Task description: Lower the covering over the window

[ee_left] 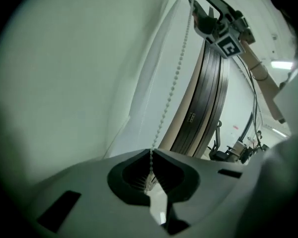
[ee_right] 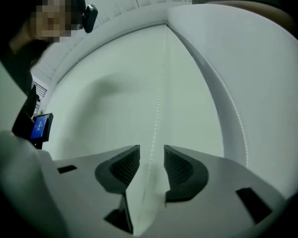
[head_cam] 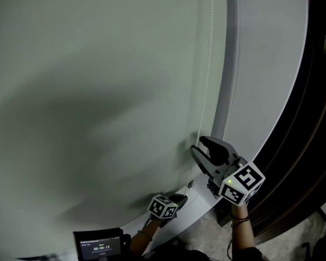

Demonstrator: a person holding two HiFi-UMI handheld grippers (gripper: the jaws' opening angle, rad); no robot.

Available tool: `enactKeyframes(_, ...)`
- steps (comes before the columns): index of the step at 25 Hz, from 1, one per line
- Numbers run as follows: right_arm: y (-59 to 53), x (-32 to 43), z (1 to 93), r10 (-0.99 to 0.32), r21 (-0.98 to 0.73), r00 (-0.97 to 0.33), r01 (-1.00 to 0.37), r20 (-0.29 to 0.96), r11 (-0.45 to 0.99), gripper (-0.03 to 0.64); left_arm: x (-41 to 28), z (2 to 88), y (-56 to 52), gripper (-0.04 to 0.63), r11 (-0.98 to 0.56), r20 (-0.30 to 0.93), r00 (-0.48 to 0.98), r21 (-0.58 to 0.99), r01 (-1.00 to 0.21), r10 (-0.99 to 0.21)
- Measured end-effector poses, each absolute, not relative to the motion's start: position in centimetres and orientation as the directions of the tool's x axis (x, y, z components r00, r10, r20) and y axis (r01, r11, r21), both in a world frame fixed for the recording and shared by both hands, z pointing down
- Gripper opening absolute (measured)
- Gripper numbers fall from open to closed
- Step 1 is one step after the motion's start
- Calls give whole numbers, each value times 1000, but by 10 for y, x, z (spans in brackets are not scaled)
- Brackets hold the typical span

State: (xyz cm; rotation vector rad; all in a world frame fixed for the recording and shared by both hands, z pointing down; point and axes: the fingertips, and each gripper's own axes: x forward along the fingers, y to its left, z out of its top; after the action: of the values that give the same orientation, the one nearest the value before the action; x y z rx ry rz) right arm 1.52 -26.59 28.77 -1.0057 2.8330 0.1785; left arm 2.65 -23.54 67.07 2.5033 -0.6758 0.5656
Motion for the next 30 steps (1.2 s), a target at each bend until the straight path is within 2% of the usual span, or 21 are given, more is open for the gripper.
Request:
enactKeyframes(5,-266,17,231,-615,57,-730,-657,-297,752,127,26,668,-220,8,-744,503,791,364,-560,-349)
enactKeyframes(7,-265,21,225,-634,-17,-694,-670,-341,742,20,21,671,-214,8,-734,495,793,377,-565,-356)
enactKeyframes(11,-265,27,229,-651,-73,-653,-683,-386,727,15,15,665,-213,8,-751,483,796,353,-559,-365)
enactKeyframes(15,-267,54,235,-678,-108,-606,-708,-416,698,14,12,658,-210,9,-761,461,771,265,-592,-439)
enactKeyframes(18,-282,68,274,-733,-89,-613,-746,-295,660,14,21,641,-211,19,-740,418,781,301,-601,-464)
enactKeyframes(22,-291,72,390,-788,-180,-609,-768,-90,614,14,28,591,-228,23,-751,272,815,319,-577,-511)
enactKeyframes(26,-277,63,519,-788,-247,-598,-793,145,557,14,41,511,-242,67,-836,107,868,233,-497,-486)
enactKeyframes(30,-257,51,581,-767,-293,-589,-803,253,519,14,54,409,-252,107,-896,-70,897,128,-426,-437)
